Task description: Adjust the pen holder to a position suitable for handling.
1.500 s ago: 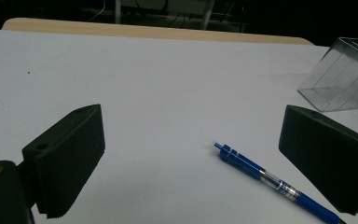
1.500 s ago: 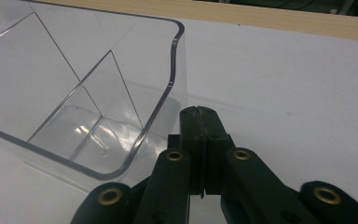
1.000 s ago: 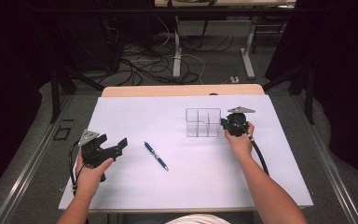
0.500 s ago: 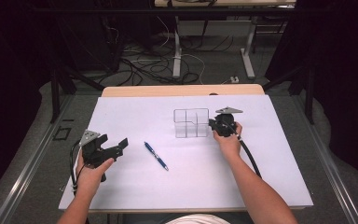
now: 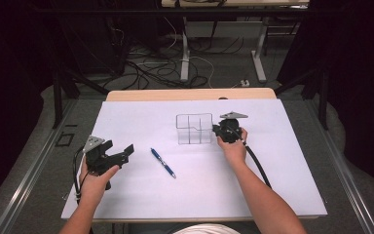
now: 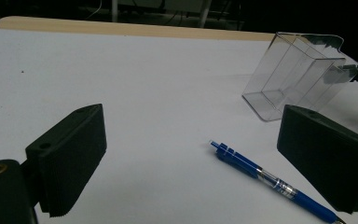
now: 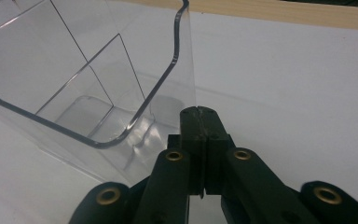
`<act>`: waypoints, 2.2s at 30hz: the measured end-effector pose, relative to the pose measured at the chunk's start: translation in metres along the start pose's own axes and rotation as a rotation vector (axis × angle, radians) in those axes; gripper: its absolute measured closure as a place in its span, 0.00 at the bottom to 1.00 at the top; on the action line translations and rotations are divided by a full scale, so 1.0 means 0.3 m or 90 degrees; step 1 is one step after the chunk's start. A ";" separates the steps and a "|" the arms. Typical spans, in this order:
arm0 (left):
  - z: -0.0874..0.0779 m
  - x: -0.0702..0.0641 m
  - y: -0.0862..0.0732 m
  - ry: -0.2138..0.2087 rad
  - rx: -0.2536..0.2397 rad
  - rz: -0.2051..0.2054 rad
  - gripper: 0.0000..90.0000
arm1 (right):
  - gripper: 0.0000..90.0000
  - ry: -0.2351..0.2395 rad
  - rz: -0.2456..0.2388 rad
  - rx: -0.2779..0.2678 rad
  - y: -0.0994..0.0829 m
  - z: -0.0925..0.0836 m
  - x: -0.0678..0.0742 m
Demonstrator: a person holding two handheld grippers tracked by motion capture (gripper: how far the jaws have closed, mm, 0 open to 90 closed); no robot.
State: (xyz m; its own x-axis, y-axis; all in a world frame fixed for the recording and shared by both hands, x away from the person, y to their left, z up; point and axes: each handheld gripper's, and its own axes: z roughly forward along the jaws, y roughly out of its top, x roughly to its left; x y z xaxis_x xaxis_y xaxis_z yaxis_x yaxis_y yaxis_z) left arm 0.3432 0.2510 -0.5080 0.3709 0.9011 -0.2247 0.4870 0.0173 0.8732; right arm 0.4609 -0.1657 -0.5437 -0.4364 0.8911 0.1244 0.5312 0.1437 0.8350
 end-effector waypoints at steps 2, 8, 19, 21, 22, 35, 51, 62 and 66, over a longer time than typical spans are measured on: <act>0.000 0.000 0.000 0.000 0.000 0.000 0.09 | 0.98 -0.001 0.005 -0.002 0.002 -0.002 0.002; -0.002 0.000 0.000 0.001 0.001 0.000 0.09 | 0.76 -0.021 0.006 -0.032 0.025 -0.047 -0.007; -0.001 -0.003 -0.002 0.002 0.001 0.002 0.09 | 0.45 -0.042 0.014 -0.098 0.074 -0.161 0.004; -0.003 -0.005 -0.001 0.005 0.001 0.008 0.10 | 0.37 -0.049 0.012 -0.102 0.077 -0.179 0.012; -0.003 -0.005 -0.001 0.005 0.001 0.008 0.10 | 0.32 -0.049 0.007 -0.103 0.079 -0.185 0.015; 0.011 -0.037 -0.001 -0.010 0.002 0.040 0.00 | 0.00 -0.031 -0.029 -0.071 0.093 -0.240 0.105; 0.007 -0.025 -0.015 -0.003 -0.019 0.026 0.00 | 0.01 0.042 -0.111 -0.078 0.066 -0.251 0.253; -0.006 -0.007 -0.017 0.008 -0.030 0.011 0.00 | 0.10 0.056 -0.148 -0.078 0.048 -0.220 0.345; -0.005 -0.006 -0.018 0.009 -0.029 0.011 0.00 | 0.17 0.063 -0.152 -0.073 0.048 -0.208 0.360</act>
State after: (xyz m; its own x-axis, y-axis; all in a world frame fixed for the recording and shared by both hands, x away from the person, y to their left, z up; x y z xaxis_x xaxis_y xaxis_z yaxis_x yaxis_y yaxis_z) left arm 0.3386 0.2498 -0.5116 0.3677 0.9074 -0.2038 0.4440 0.0213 0.8958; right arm 0.3760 -0.0942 -0.4847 -0.6118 0.7902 -0.0364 0.3215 0.2904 0.9013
